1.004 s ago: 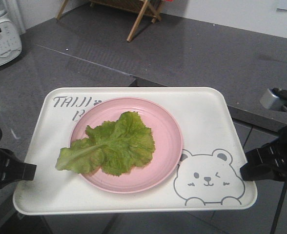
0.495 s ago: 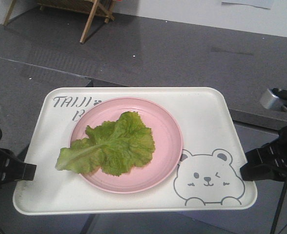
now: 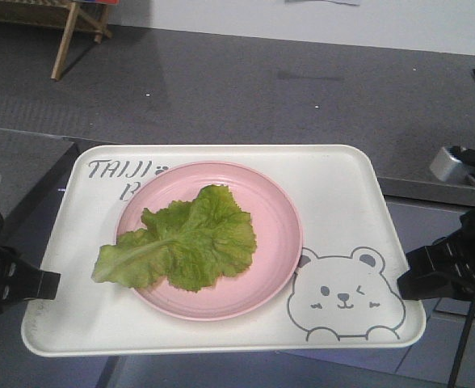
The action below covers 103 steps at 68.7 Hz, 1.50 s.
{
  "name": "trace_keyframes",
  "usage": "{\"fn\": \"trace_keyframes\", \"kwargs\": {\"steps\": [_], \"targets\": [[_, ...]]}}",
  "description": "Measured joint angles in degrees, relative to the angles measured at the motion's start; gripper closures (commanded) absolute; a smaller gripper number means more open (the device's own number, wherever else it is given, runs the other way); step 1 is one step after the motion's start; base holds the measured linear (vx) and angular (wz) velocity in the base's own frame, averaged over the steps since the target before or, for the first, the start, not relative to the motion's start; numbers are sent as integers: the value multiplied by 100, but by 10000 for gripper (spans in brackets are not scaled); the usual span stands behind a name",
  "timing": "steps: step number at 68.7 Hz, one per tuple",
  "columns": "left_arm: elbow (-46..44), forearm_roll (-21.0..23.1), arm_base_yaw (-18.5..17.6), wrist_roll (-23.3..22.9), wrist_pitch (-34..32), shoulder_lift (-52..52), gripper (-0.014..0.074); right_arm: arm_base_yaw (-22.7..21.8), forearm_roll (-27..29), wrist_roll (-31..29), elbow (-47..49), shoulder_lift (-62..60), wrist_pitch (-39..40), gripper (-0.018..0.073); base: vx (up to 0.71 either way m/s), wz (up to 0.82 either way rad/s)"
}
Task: Transfer vegetables to tray and serve
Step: 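Carry the tray with both grippers as the base drives to the stove counter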
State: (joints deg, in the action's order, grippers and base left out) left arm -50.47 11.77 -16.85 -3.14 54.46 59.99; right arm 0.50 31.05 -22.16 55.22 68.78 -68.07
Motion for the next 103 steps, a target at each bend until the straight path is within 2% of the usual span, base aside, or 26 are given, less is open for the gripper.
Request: {"fn": "trace_keyframes", "kwargs": {"steps": [41,103], "targets": [[0,0,0,0,0,0,602,0,0,0,0,0,-7,562,1,-27],[0,0,0,0,2,0,602,0,0,0,0,0,-8,562,7,-9]]}}
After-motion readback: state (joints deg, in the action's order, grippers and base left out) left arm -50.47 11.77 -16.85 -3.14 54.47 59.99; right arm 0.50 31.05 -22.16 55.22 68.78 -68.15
